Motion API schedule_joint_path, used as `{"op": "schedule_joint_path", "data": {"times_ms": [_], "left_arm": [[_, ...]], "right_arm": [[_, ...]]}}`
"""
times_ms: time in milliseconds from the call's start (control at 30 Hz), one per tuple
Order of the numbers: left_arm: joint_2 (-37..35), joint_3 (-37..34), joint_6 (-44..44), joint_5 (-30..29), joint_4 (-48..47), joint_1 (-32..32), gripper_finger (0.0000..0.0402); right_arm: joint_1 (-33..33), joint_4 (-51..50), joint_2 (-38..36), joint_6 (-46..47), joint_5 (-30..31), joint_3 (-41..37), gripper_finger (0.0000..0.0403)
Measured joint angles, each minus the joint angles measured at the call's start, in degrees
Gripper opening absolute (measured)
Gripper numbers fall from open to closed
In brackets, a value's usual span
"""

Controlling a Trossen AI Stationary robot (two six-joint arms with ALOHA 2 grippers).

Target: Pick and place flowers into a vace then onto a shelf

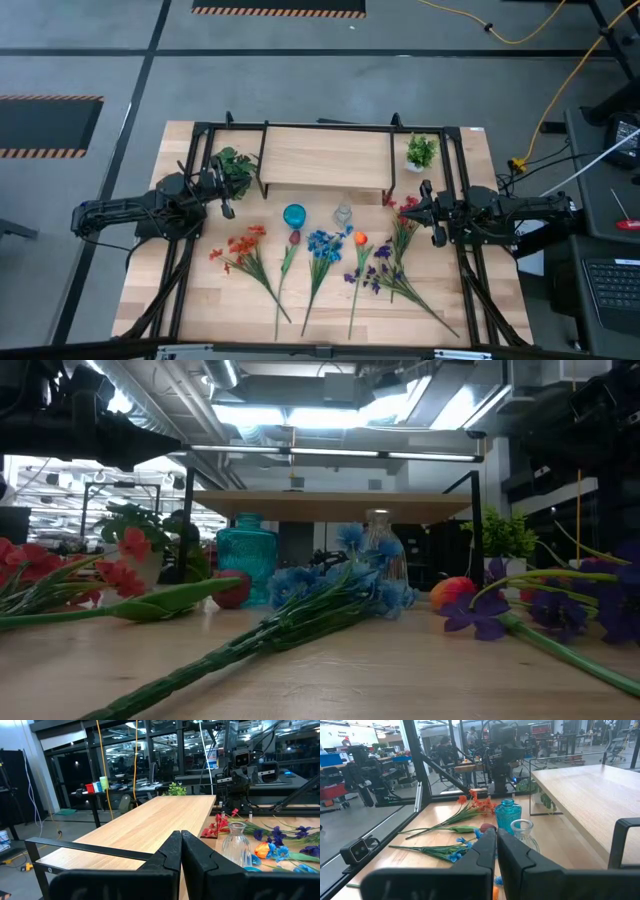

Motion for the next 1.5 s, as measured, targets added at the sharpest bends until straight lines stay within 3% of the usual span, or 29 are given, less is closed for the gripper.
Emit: {"op": "schedule_joint_path", "data": {"times_ms": [833, 1500], "left_arm": [[-0.02, 0.00, 0.02, 0.00, 0.02, -0.01, 0.0004], [-0.01, 0.00, 0.02, 0.00, 0.01, -0.01, 0.0004]], "right_arm": [[-0.02, 0.00, 0.00, -0.05, 0.01, 0.00, 0.0021], [-0.02, 0.65, 0.00, -5.82, 0.83, 0.01, 0.0021]]}}
